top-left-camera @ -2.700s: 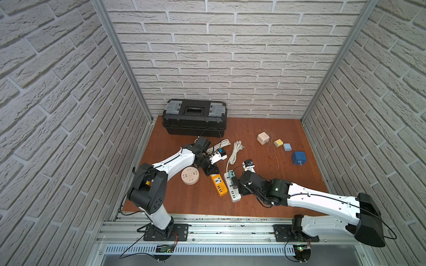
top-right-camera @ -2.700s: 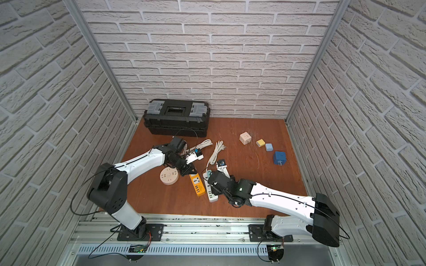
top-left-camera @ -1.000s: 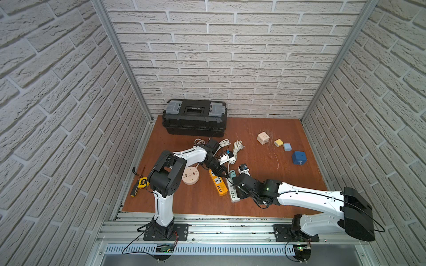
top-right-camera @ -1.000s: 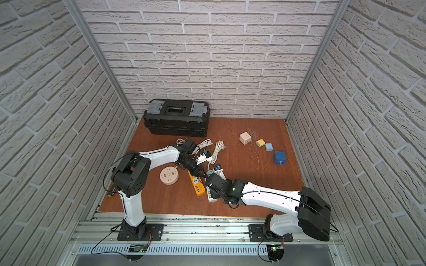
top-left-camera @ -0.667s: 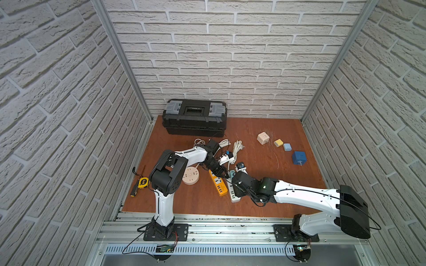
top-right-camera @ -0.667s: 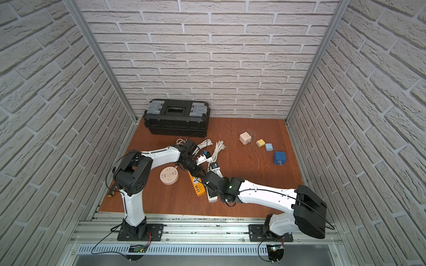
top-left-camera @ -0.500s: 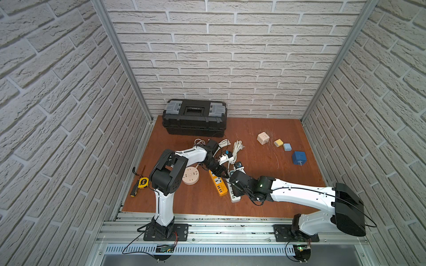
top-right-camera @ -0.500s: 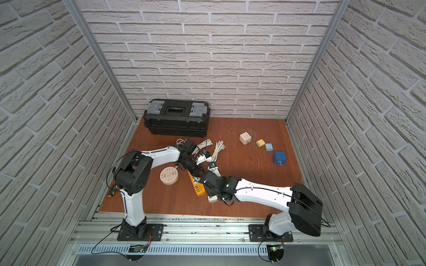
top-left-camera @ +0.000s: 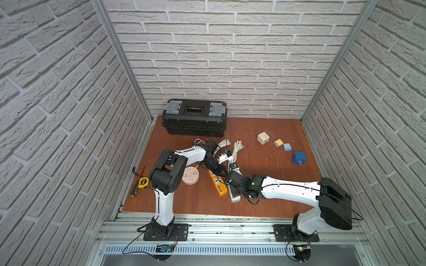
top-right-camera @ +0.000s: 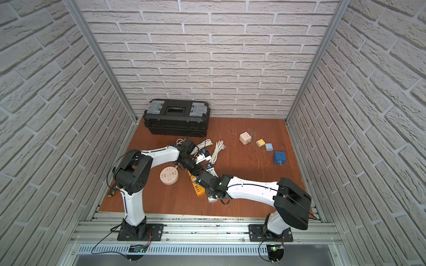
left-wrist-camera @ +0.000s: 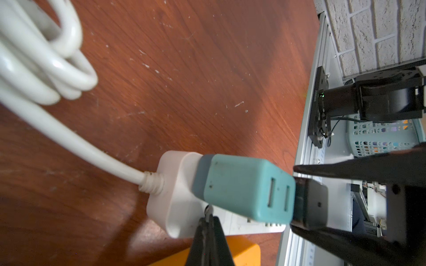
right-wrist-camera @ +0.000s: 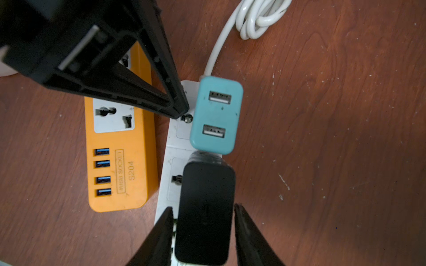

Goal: Pull the plug off the socket
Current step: Remove the plug from the socket.

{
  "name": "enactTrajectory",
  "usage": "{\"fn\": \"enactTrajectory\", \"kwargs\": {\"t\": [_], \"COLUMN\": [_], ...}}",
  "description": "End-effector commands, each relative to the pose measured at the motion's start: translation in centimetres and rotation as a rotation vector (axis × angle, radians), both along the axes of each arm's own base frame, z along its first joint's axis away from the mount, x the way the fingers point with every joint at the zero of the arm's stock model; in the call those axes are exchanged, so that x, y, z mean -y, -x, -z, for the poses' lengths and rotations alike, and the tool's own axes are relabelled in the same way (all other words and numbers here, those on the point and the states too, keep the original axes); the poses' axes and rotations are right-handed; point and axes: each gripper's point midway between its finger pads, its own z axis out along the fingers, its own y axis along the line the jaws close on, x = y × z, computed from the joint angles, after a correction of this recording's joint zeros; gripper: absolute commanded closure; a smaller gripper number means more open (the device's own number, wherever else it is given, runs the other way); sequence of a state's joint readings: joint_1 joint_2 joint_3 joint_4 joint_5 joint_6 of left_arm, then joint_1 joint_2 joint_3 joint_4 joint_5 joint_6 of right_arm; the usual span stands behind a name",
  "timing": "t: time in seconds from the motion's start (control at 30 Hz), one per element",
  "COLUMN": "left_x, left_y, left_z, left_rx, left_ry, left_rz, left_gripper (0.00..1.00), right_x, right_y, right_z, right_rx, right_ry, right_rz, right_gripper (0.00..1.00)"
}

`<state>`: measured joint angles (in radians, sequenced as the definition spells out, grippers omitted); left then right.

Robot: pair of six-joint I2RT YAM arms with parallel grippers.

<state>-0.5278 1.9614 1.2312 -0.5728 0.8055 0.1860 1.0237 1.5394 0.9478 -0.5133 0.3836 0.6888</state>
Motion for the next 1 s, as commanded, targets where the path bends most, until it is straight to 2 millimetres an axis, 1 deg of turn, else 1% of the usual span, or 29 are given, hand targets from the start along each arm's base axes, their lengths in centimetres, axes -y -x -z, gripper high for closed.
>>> {"fn": "enactTrajectory", "kwargs": {"t": [0.0, 0.23, 0.33, 0.53, 0.7, 0.87, 0.97], "left_x": [-1.7, -1.9, -1.9, -1.3, -1.3, -1.7, -2.0], "left_y": [0.0, -0.1, 0.0, 0.7, 1.3, 0.7, 0.5], "left_z": [3.4, 4.1, 4.2, 3.7, 4.0, 5.1, 5.5], "left_rx": [-0.011, -0.019, -0.030, -0.034, -0.041, -0.030, -0.029], "left_ry": [-0.110, -0.140, -0.144, -0.134, -0.156, -0.214, -0.229], "left_rz": [-0.022, -0.029, -0.025, 0.014, 0.032, 0.010, -0.001], "left_gripper": [1.00, 1.00, 1.00, 1.00, 1.00, 1.00, 1.00], "right_x": [-0.8, -1.2, -1.7, -2.3, -2.3, -2.2, -1.9], "right_y": [-0.9, -0.9, -0.8, -0.8, -0.9, -0.8, -0.9], "right_z": [-0.8, -1.1, -1.2, -1.1, -1.4, -1.5, -1.9], "right_rx": [0.028, 0.034, 0.035, 0.047, 0.061, 0.068, 0.083], "right_ry": [-0.028, -0.047, -0.039, -0.016, -0.045, -0.020, -0.012], "right_rz": [0.009, 0.026, 0.018, 0.022, 0.038, 0.014, 0.021], "right_gripper": [0.64, 0.91, 0.97, 0.97, 0.97, 0.97, 0.97]}}
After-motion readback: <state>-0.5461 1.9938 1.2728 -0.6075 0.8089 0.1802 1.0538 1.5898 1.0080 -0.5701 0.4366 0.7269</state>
